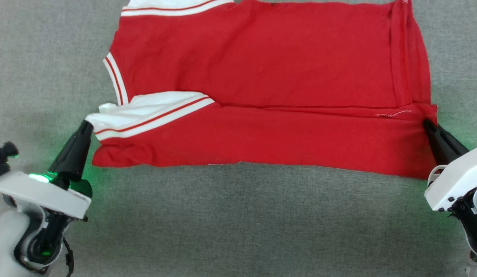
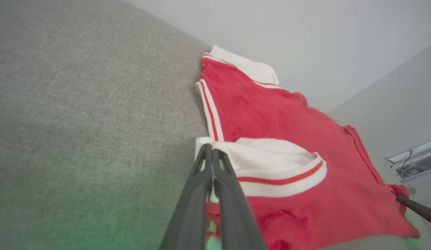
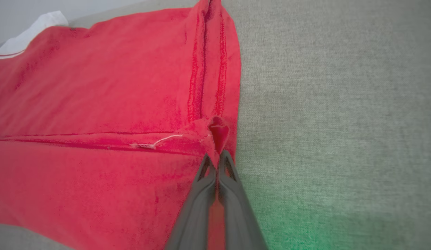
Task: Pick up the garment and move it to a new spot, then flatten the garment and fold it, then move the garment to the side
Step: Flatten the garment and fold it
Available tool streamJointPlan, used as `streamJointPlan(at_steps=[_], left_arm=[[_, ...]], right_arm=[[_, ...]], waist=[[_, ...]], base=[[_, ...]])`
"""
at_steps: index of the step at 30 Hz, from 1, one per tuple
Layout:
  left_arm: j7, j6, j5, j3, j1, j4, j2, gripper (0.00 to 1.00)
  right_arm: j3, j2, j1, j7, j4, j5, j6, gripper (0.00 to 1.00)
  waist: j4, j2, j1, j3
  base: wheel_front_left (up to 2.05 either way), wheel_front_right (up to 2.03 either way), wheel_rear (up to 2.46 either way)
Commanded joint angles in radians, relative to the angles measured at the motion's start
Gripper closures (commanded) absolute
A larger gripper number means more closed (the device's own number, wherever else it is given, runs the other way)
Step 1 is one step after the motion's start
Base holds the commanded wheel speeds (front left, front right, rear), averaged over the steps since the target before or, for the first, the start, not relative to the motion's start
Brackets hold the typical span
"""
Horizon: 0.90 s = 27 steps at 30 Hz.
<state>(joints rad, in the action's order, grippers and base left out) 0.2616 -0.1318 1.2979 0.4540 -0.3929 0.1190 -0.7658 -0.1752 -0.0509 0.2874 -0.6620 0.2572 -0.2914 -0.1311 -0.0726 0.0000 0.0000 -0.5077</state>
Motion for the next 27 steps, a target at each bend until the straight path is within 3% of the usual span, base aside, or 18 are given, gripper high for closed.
streamJointPlan(at_steps=[1, 10, 11, 12, 13, 14, 22, 27], left_arm=[[0.003, 0.003, -0.015, 0.010, -0.015, 0.016, -0.001, 1.00], [0.001, 0.003, -0.057, 0.181, -0.116, 0.137, -0.065, 1.00], [0.001, 0.003, -0.058, 0.196, -0.128, 0.140, -0.075, 0.79], [0.002, 0.003, -0.052, 0.209, -0.140, 0.141, -0.085, 0.54], [0.002, 0.003, -0.047, 0.220, -0.151, 0.139, -0.097, 0.00], [0.002, 0.003, -0.045, 0.237, -0.163, 0.135, -0.113, 0.00], [-0.102, 0.003, -0.013, 0.322, -0.260, 0.049, -0.317, 0.00], [-0.300, 0.003, 0.012, 0.372, -0.309, -0.019, -0.417, 0.00]], right_arm=[[0.000, 0.000, -0.007, 0.010, -0.006, -0.002, 0.001, 1.00], [0.042, 0.001, 0.014, 0.048, -0.062, 0.010, 0.001, 1.00], [0.046, 0.001, 0.017, 0.057, -0.066, 0.011, 0.001, 0.97], [0.048, 0.001, 0.019, 0.067, -0.069, 0.012, 0.001, 0.68], [0.050, 0.001, 0.020, 0.076, -0.072, 0.011, 0.001, 0.05], [0.050, 0.001, 0.019, 0.085, -0.076, 0.009, 0.001, 0.00], [0.035, 0.001, 0.013, 0.132, -0.073, -0.013, 0.001, 0.00], [0.034, 0.001, 0.007, 0.145, -0.064, -0.024, 0.001, 0.00]], waist=[[-0.003, 0.0000, 0.0000, -0.010], [0.005, 0.0000, 0.0000, -0.013], [0.005, 0.0000, 0.0000, -0.008], [0.006, 0.0000, 0.0000, -0.003], [0.006, 0.0000, 0.0000, 0.004], [0.006, 0.0000, 0.0000, 0.012], [0.007, 0.0000, 0.0000, 0.075], [0.009, 0.0000, 0.0000, 0.103]], base=[[0.00, 0.00, 0.00], [0.00, 0.00, 0.00], [0.00, 0.00, 0.00], [0.00, 0.00, 0.00], [0.00, 0.00, 0.00], [0.00, 0.00, 0.00], [0.00, 0.00, 0.00], [0.00, 0.00, 0.00]])
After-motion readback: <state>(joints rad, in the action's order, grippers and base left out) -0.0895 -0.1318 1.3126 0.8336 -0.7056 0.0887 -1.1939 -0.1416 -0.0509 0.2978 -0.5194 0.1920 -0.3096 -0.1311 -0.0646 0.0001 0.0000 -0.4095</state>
